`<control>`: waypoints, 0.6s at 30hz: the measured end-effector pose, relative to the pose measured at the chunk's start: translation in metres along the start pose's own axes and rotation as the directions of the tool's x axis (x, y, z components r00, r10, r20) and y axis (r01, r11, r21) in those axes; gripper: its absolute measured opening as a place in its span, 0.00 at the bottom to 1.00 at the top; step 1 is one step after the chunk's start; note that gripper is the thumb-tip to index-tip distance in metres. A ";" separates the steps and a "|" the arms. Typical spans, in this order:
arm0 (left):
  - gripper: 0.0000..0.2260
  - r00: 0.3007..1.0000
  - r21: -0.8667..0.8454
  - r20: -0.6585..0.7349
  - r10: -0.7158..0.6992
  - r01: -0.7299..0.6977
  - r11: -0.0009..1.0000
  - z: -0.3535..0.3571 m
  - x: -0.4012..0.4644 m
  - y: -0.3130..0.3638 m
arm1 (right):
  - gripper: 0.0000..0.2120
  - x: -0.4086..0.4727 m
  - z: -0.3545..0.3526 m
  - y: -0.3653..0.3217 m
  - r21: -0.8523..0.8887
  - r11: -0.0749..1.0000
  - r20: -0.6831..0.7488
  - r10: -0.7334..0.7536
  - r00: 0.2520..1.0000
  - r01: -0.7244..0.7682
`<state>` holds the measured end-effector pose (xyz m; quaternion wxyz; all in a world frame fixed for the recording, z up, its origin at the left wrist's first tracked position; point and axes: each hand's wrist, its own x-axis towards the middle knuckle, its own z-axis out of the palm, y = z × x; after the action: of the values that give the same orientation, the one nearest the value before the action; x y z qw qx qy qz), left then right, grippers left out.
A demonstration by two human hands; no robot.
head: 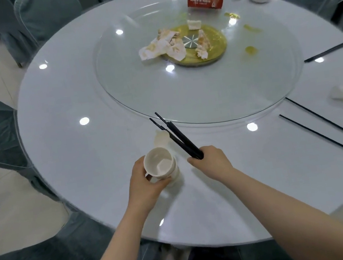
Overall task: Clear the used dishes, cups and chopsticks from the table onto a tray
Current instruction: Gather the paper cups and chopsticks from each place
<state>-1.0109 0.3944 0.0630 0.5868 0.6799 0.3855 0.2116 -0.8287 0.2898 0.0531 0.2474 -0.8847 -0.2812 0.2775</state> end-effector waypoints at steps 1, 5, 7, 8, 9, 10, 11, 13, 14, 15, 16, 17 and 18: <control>0.28 1.000 0.046 0.022 0.019 -0.020 0.999 0.003 0.001 -0.001 | 0.17 -0.001 -0.002 0.003 0.004 1.000 -0.003 0.010 1.000 -0.010; 0.27 0.996 0.263 0.061 0.057 -0.071 0.962 0.009 0.004 -0.011 | 0.18 -0.004 -0.008 0.011 0.027 0.999 -0.005 0.023 1.000 -0.023; 0.28 0.998 0.316 0.026 0.054 -0.059 0.947 0.009 0.003 -0.017 | 0.18 -0.004 -0.011 0.013 0.024 0.999 -0.010 0.026 1.000 -0.026; 0.28 0.998 0.333 0.024 0.059 -0.064 0.941 0.010 0.003 -0.021 | 0.18 -0.004 -0.013 0.014 0.020 0.999 -0.014 0.029 0.999 -0.029; 0.30 0.998 0.348 0.032 0.059 -0.067 0.935 0.011 0.003 -0.025 | 0.18 -0.005 -0.014 0.015 0.020 0.999 -0.017 0.032 0.999 -0.032; 0.33 0.998 0.351 0.046 0.050 -0.063 0.934 0.012 0.003 -0.031 | 0.19 -0.005 -0.016 0.017 0.024 0.999 -0.019 0.035 0.999 -0.034; 0.35 0.998 0.348 0.059 0.034 -0.053 0.936 0.014 0.004 -0.036 | 0.19 -0.006 -0.018 0.018 0.029 0.999 -0.019 0.038 0.999 -0.038; 0.32 0.998 0.352 0.068 0.003 -0.027 0.935 0.019 0.007 -0.043 | 0.18 -0.008 -0.021 0.021 0.035 0.998 -0.023 0.055 0.998 -0.054; 0.28 0.998 0.355 0.058 -0.009 -0.012 0.935 0.022 0.009 -0.045 | 0.18 -0.009 -0.024 0.023 0.037 0.997 -0.024 0.065 0.998 -0.064; 0.23 0.999 0.353 0.042 -0.021 0.004 0.935 0.023 0.011 -0.045 | 0.18 -0.011 -0.026 0.024 0.039 0.997 -0.024 0.074 0.997 -0.073; 0.21 0.999 0.345 0.029 -0.030 0.018 0.938 0.024 0.012 -0.044 | 0.18 -0.012 -0.029 0.025 0.040 0.996 -0.023 0.080 0.997 -0.079; 0.20 0.999 0.330 0.021 -0.031 0.022 0.944 0.024 0.012 -0.043 | 0.17 -0.014 -0.031 0.025 0.038 0.996 -0.024 0.085 0.996 -0.084; 0.20 1.000 0.312 0.016 -0.020 0.014 0.950 0.024 0.011 -0.042 | 0.17 -0.017 -0.034 0.026 0.035 0.995 -0.028 0.091 0.995 -0.090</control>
<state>-0.9974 0.3881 0.0157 0.4773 0.7628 0.4143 0.1367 -0.8100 0.2505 0.0683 0.2535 -0.8962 -0.2324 0.2802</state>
